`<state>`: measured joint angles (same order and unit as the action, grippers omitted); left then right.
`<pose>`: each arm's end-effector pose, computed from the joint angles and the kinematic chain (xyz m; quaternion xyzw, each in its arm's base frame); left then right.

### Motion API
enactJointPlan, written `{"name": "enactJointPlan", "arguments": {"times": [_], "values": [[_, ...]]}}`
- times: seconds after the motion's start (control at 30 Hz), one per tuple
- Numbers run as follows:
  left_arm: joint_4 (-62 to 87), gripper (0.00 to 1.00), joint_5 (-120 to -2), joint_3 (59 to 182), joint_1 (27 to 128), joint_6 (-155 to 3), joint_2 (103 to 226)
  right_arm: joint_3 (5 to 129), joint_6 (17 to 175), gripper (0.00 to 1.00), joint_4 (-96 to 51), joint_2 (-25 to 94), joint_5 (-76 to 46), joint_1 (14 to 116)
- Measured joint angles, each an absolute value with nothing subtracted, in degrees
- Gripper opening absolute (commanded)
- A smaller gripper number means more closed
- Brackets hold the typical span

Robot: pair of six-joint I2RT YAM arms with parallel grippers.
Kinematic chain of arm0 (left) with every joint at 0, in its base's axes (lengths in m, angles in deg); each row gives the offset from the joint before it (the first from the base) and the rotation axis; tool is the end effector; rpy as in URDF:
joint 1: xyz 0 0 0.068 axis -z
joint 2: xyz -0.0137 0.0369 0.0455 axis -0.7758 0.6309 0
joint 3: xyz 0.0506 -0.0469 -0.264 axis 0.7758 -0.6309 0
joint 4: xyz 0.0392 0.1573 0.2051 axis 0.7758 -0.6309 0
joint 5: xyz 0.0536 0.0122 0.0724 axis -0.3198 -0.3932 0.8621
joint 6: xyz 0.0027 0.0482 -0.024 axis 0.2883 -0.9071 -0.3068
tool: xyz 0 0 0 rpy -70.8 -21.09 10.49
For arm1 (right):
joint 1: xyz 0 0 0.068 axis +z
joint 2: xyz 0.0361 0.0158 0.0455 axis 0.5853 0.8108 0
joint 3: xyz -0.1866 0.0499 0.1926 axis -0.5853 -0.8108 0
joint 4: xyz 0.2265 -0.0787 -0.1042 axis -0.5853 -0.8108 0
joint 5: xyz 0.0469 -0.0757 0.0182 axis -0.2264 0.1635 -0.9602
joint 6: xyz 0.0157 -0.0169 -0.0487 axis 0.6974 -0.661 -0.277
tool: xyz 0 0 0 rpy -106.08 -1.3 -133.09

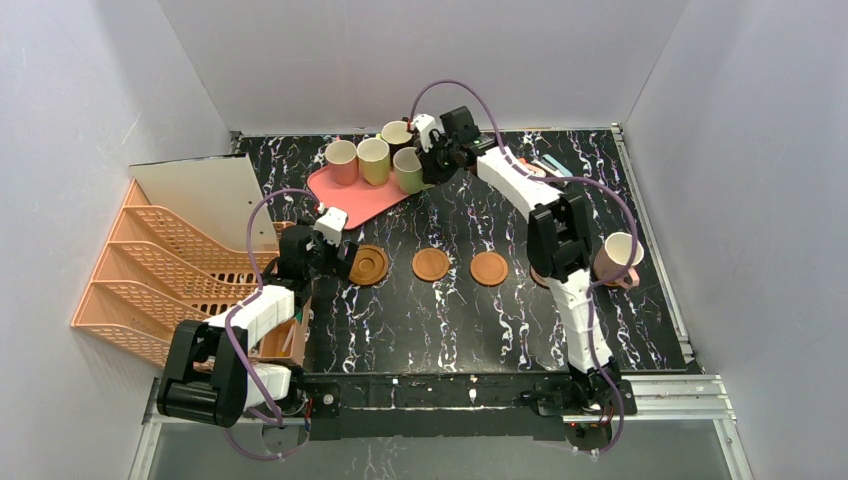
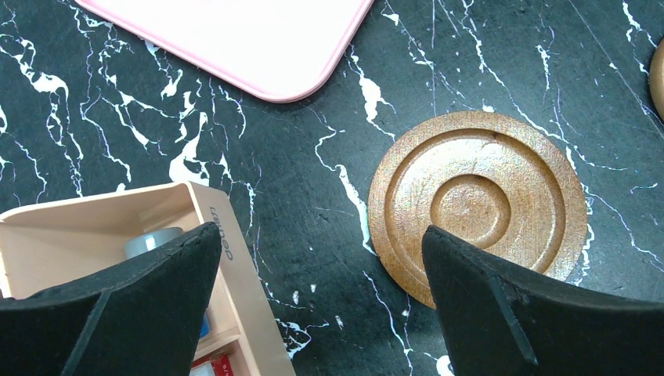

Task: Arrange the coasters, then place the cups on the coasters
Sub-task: Pick up the cup from the tray, then place the cup on the coaster.

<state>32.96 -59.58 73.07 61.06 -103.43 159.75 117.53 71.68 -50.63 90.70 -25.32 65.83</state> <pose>0.2419 -0.0477 0.1849 0.2228 0.8040 -0.0204 0.5509 0.4703 0.2843 0.2330 -0.4213 0.7927 0.1860 0.3995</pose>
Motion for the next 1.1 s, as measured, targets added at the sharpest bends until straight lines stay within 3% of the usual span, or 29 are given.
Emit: {"name": "enactJointPlan", "arguments": {"times": [0.77, 1.1], "values": [[31.7, 0.98, -59.8, 72.3, 61.1, -102.4, 157.6, 66.0, 71.3, 0.01, -49.1, 33.6, -11.5, 63.6], [22.3, 0.98, -59.7, 73.3, 60.9, -102.5, 144.1, 48.9, 69.3, 0.01, -54.6, 8.5, -14.7, 49.4]]}}
